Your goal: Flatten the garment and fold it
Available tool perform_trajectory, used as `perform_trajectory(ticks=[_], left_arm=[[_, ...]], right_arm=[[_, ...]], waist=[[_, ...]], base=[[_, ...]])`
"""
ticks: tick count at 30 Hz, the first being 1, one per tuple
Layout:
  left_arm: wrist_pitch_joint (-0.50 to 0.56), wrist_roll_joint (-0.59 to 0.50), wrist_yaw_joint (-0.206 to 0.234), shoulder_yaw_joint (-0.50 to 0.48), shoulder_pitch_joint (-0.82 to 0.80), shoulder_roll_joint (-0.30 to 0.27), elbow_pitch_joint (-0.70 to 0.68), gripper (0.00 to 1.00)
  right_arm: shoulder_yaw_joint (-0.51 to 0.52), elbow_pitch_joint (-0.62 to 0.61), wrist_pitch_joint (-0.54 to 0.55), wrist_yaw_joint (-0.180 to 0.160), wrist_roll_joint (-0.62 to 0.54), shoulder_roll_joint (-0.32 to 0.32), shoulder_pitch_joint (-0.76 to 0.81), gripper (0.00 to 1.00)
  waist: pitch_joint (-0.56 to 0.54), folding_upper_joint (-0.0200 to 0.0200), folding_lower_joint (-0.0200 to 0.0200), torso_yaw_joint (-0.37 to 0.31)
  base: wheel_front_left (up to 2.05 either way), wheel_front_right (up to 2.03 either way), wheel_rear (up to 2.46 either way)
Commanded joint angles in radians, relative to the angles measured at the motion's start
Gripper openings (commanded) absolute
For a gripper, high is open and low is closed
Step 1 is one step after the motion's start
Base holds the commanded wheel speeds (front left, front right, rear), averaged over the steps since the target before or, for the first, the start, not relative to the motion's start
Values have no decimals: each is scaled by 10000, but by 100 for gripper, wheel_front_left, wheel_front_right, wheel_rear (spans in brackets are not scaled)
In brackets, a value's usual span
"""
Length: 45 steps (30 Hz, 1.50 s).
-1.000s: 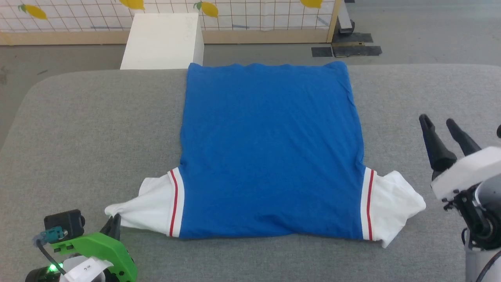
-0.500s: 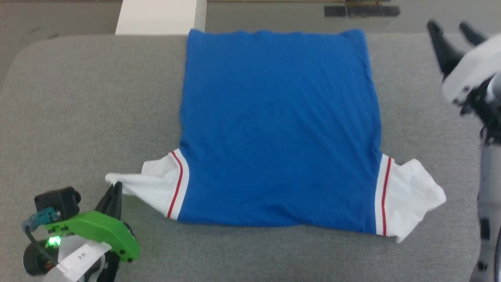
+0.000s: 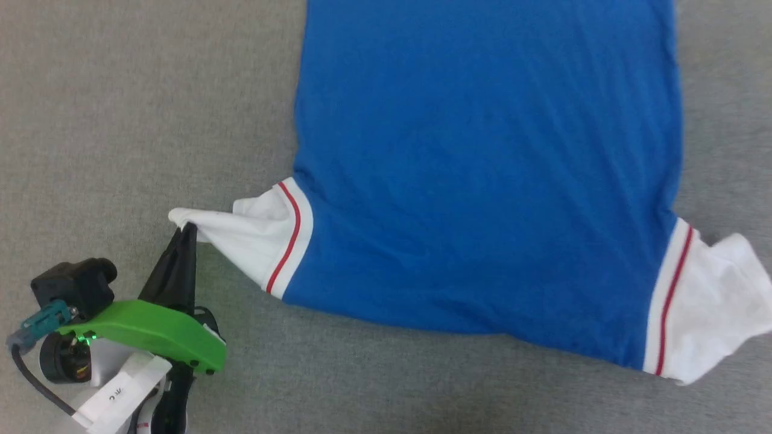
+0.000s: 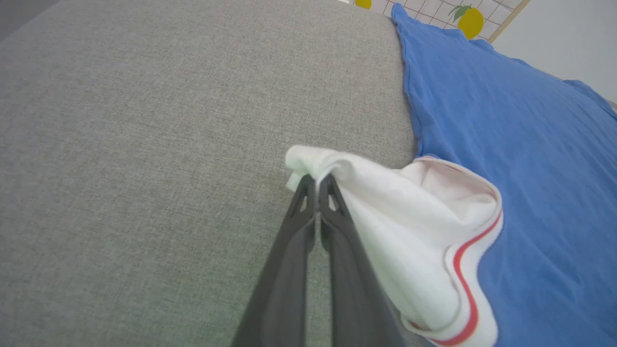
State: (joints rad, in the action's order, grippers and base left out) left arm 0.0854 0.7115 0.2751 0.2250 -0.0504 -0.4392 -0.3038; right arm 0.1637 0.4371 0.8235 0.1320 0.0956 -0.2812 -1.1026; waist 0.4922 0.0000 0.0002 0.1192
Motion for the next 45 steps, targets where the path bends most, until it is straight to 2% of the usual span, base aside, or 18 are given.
perform_trajectory(ticks=[1, 9, 26, 27, 28, 29, 34, 45], left_arm=[[-95, -53, -6, -67, -226, 23, -77, 0], [-346, -26, -133, -121, -449, 75, -161, 0], [-536, -71, -387, 130, -955, 183, -5, 0], [-548, -81, -383, 124, -967, 176, -10, 0], [-551, -86, -378, 120, -976, 168, -11, 0], [-549, -94, -376, 123, -987, 158, -10, 0], [-521, -110, -354, 144, -986, 124, 36, 0], [-435, -86, -352, 169, -930, 8, 346, 0]], right_arm=[[-60, 37, 270, -13, -179, -110, -312, 100], [-413, 6, 1720, -13, -705, -627, -1040, 100], [-1609, 151, 2685, -13, -403, -968, -1402, 100], [-1642, 182, 2837, -13, -339, -987, -1404, 96], [-1680, 175, 2927, -13, -313, -1013, -1405, 35], [-1712, 140, 2984, -13, -278, -1046, -1410, 0], [-1546, 9, 3269, -13, -304, -1108, -1372, 0], [-825, -425, 2460, -13, -557, -872, -1092, 0]], waist=[[1175, 0, -2, 809], [2049, 0, -2, 1200], [2869, 0, -2, 1314], [2863, 0, -2, 1320], [2845, 0, -2, 1321], [2812, 0, -2, 1327], [2559, 0, -2, 1292], [1383, 0, -2, 866]], base=[[0, 0, 0], [0, 0, 0], [0, 0, 0], [0, 0, 0], [0, 0, 0], [0, 0, 0], [0, 0, 0], [0, 0, 0]])
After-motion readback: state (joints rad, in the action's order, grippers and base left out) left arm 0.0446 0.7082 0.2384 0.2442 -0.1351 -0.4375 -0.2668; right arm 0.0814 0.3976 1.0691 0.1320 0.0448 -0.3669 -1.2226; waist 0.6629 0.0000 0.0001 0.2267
